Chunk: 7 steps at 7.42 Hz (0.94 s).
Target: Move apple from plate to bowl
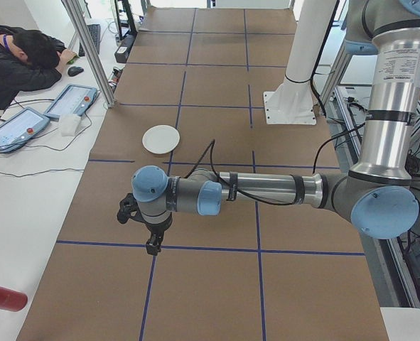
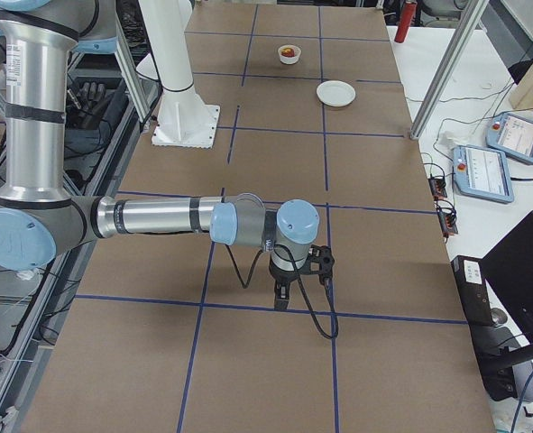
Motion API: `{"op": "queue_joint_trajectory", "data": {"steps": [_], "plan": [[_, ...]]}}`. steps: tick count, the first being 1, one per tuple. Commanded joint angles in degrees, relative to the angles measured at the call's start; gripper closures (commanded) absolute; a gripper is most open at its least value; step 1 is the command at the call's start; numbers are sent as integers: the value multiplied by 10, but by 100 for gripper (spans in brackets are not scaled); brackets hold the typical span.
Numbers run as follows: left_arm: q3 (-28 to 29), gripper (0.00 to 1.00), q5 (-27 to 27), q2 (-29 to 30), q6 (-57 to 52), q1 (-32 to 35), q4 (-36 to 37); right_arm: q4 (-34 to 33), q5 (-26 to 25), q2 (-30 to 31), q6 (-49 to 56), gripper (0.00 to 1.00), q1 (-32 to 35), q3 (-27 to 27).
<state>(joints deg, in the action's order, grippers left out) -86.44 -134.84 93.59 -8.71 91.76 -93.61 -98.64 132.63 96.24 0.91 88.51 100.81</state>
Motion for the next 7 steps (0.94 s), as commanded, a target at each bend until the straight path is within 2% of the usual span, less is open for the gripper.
{"op": "queue_joint_trajectory", "data": {"steps": [1, 7], "plan": [[8, 0, -1, -25, 0, 4, -3, 0, 0, 0, 1, 0, 0, 0], [-6, 0, -12, -36, 122, 5, -7, 0, 0, 0, 1, 0, 1, 0]]}}
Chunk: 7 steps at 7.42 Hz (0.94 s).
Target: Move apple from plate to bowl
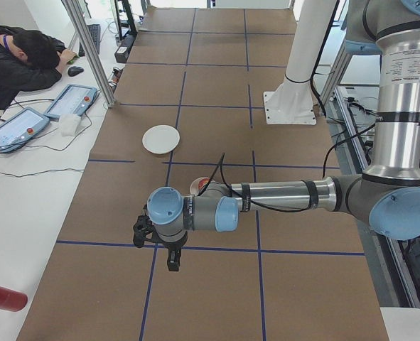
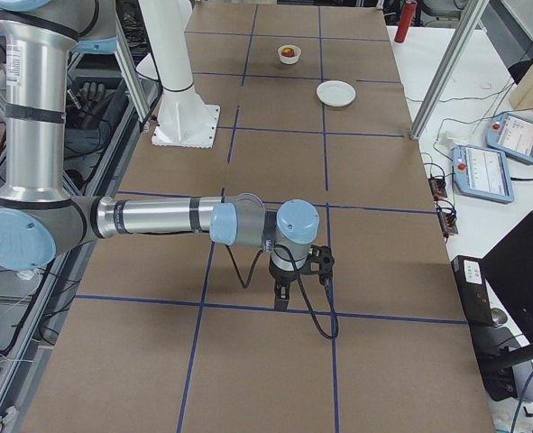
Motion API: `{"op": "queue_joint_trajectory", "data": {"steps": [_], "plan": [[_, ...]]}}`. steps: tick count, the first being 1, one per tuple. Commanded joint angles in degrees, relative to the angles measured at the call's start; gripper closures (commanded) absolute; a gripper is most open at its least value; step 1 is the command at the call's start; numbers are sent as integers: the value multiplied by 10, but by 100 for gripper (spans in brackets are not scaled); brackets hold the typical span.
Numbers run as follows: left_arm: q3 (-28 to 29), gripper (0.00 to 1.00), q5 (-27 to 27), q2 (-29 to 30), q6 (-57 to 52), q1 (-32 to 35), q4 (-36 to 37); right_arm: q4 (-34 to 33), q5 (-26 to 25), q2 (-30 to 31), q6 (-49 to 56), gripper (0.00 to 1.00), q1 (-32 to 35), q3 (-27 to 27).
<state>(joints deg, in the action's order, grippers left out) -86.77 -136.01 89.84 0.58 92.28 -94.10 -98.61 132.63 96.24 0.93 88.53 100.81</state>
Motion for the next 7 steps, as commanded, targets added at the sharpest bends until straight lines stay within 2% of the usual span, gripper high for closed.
{"op": "queue_joint_trajectory", "data": {"steps": [1, 3, 4, 7], "plan": [[-8, 0, 1, 1, 30, 0, -12, 0, 0, 0, 0, 0, 0, 0], [-9, 0, 7, -1, 29, 0, -40, -1, 0, 0, 0, 0, 0, 0], [-7, 0, 24, 0, 29, -2, -45, 0, 0, 0, 0, 0, 0, 0], [-3, 0, 25, 2, 31, -2, -45, 0, 0, 0, 0, 0, 0, 0]]}}
